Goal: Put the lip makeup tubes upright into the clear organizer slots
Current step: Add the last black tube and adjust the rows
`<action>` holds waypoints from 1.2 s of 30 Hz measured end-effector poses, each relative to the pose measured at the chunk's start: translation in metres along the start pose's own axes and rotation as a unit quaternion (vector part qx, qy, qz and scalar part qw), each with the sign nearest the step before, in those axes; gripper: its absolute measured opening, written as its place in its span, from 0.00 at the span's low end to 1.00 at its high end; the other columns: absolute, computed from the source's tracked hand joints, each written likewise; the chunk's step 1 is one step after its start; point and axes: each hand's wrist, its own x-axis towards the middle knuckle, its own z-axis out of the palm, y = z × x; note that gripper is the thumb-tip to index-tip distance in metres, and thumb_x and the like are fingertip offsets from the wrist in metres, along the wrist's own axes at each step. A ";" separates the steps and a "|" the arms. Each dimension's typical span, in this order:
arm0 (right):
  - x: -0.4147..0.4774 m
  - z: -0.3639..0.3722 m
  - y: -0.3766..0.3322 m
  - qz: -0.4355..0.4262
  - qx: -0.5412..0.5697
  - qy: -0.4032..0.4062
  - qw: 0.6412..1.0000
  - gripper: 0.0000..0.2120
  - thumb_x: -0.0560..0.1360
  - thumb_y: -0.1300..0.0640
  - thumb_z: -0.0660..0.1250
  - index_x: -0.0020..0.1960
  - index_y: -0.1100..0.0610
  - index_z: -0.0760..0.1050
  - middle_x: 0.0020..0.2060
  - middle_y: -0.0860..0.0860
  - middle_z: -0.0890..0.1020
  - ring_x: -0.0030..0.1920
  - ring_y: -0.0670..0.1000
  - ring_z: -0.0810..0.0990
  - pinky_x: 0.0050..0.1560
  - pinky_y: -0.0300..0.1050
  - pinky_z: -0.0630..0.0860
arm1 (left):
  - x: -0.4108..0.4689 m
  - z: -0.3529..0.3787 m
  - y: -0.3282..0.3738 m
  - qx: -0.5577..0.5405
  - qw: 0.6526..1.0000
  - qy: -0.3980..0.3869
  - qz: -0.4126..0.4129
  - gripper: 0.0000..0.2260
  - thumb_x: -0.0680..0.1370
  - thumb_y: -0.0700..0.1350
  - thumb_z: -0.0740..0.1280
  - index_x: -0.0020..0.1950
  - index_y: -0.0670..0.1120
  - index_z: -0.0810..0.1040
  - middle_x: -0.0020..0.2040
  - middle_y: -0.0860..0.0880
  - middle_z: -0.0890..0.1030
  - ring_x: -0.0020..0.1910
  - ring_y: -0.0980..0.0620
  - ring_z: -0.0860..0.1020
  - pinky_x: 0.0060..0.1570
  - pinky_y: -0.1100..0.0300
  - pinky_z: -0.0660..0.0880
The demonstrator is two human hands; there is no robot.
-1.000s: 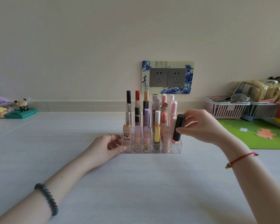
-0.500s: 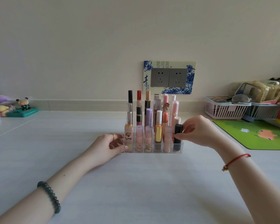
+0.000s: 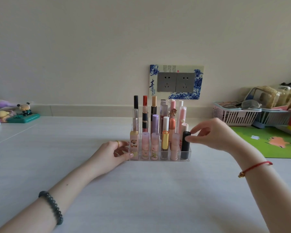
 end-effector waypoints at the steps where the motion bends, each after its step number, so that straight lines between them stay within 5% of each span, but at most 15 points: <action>1: -0.001 -0.004 -0.001 -0.013 0.018 0.022 1.000 0.12 0.65 0.48 0.73 0.44 0.54 0.80 0.29 0.49 0.79 0.27 0.45 0.72 0.26 0.33 0.65 | 0.000 0.000 0.000 0.001 1.000 0.000 0.000 0.13 0.73 0.47 0.69 0.57 0.47 0.78 0.47 0.49 0.83 0.47 0.49 0.80 0.43 0.67 0.73; 6: 0.008 -0.003 -0.016 -0.075 0.046 0.103 0.991 0.08 0.69 0.54 0.70 0.47 0.53 0.81 0.31 0.46 0.77 0.29 0.43 0.71 0.28 0.26 0.68 | 0.000 -0.001 0.001 0.009 1.000 0.001 0.003 0.13 0.73 0.47 0.69 0.57 0.46 0.78 0.45 0.51 0.82 0.44 0.52 0.79 0.41 0.73 0.70; 13: 0.032 0.019 -0.029 -0.059 -0.046 0.123 0.990 0.09 0.71 0.50 0.68 0.47 0.54 0.81 0.29 0.41 0.70 0.31 0.41 0.67 0.29 0.37 0.63 | 0.000 0.000 0.001 0.002 1.000 0.004 0.000 0.14 0.73 0.46 0.69 0.58 0.47 0.77 0.44 0.52 0.82 0.44 0.51 0.79 0.41 0.73 0.70; 22: 0.030 0.031 -0.030 -0.094 -0.053 0.138 0.985 0.07 0.71 0.54 0.67 0.48 0.49 0.80 0.41 0.49 0.79 0.38 0.48 0.73 0.33 0.40 0.72 | 0.000 0.000 0.002 0.000 1.000 0.007 0.004 0.13 0.73 0.46 0.69 0.58 0.47 0.77 0.44 0.52 0.81 0.41 0.55 0.77 0.40 0.74 0.70; 36: 0.028 0.029 -0.027 -0.116 -0.020 0.142 0.983 0.03 0.69 0.56 0.71 0.41 0.55 0.81 0.36 0.45 0.78 0.34 0.38 0.72 0.34 0.28 0.64 | 0.001 -0.001 0.001 0.010 1.000 0.008 0.006 0.15 0.73 0.47 0.69 0.59 0.47 0.77 0.45 0.51 0.82 0.43 0.53 0.79 0.39 0.74 0.70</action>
